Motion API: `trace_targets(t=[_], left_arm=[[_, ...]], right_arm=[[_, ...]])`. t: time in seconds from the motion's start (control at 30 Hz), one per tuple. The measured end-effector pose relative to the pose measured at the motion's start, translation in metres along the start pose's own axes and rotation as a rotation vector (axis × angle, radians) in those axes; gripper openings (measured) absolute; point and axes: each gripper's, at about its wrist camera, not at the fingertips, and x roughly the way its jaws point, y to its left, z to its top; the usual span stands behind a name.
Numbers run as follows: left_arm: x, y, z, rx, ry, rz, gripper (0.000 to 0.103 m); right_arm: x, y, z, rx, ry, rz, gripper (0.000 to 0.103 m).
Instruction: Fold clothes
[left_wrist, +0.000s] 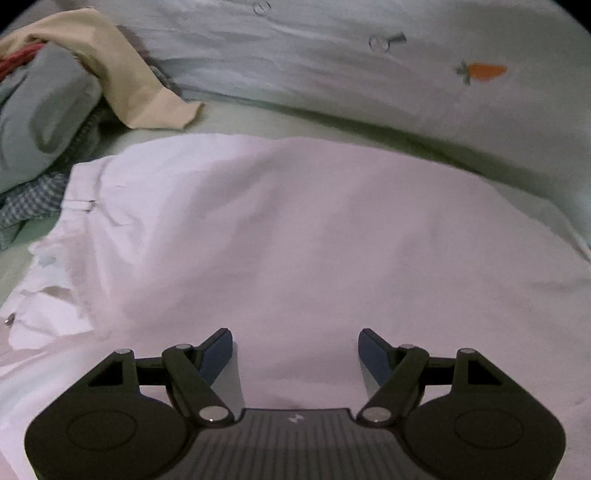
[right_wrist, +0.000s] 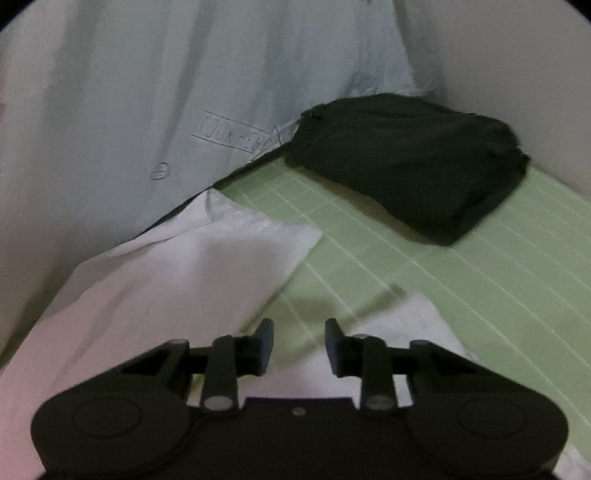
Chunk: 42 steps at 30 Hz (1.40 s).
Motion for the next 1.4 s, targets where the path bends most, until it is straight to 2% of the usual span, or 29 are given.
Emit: trace_targets(t=[0.07, 0.1, 0.2, 0.23, 0.37, 0.4, 0.43, 0.47, 0.5, 0.6, 0.77, 0.8, 0.87, 0.93, 0.97, 1.03, 1.07, 1.17, 1.33, 1.4], left_arm=[[0.008, -0.006, 0.004, 0.007, 0.003, 0.014, 0.079], [0.011, -0.009, 0.006, 0.011, 0.002, 0.022, 0.08], [0.017, -0.011, 0.007, 0.0, 0.0, 0.04, 0.083], [0.02, -0.011, 0.007, -0.007, 0.007, 0.041, 0.083], [0.026, -0.006, 0.004, -0.039, 0.019, 0.05, 0.091], [0.028, -0.004, 0.004, -0.047, 0.023, 0.048, 0.091], [0.028, -0.004, 0.004, -0.05, 0.025, 0.046, 0.092], [0.03, -0.004, 0.004, -0.044, 0.027, 0.047, 0.093], [0.031, -0.004, 0.005, -0.038, 0.029, 0.051, 0.093], [0.033, -0.005, 0.006, -0.038, 0.038, 0.056, 0.094], [0.034, -0.004, 0.004, -0.032, 0.042, 0.045, 0.095], [0.034, -0.005, 0.003, -0.022, 0.04, 0.047, 0.096], [0.034, -0.007, 0.001, -0.005, 0.035, 0.052, 0.097], [0.036, -0.009, 0.002, 0.007, 0.042, 0.06, 0.098], [0.037, -0.008, 0.005, 0.007, 0.051, 0.061, 0.098], [0.039, -0.007, 0.008, 0.007, 0.064, 0.06, 0.098], [0.04, -0.007, 0.01, 0.01, 0.069, 0.059, 0.099], [0.043, -0.008, 0.013, 0.022, 0.088, 0.061, 0.101], [0.048, -0.013, 0.017, 0.027, 0.117, 0.076, 0.103], [0.049, -0.014, 0.019, 0.03, 0.125, 0.074, 0.103]], right_arm=[[0.021, 0.007, 0.013, 0.015, 0.009, 0.025, 0.037], [0.032, 0.01, 0.019, 0.015, 0.012, 0.016, 0.045], [0.066, 0.017, 0.035, 0.014, 0.019, -0.017, 0.052], [0.074, 0.018, 0.039, 0.008, 0.022, -0.035, 0.06], [0.092, 0.02, 0.044, -0.026, 0.017, -0.074, 0.064], [0.094, 0.021, 0.045, -0.038, 0.01, -0.073, 0.059], [0.093, 0.02, 0.045, -0.049, 0.012, -0.056, 0.033], [0.093, 0.019, 0.046, -0.06, 0.015, -0.037, 0.018], [0.093, 0.019, 0.047, -0.071, 0.018, -0.018, 0.011], [0.079, 0.011, 0.047, -0.089, -0.001, -0.005, 0.008], [0.018, -0.017, 0.04, -0.058, -0.088, -0.032, 0.008], [0.015, -0.021, 0.036, -0.062, -0.08, -0.048, 0.008], [0.019, -0.03, 0.025, -0.114, -0.009, -0.093, 0.01], [0.02, -0.037, 0.018, -0.135, 0.031, -0.112, 0.016], [0.016, -0.037, 0.018, -0.135, 0.017, -0.133, 0.02], [0.006, -0.034, 0.02, -0.14, -0.03, -0.16, 0.046], [0.0, -0.032, 0.023, -0.147, -0.062, -0.162, 0.049], [0.003, -0.014, 0.031, -0.217, -0.068, -0.125, 0.048], [0.037, 0.039, 0.032, -0.392, -0.001, 0.052, 0.048], [0.056, 0.06, 0.031, -0.436, 0.029, 0.096, 0.048]])
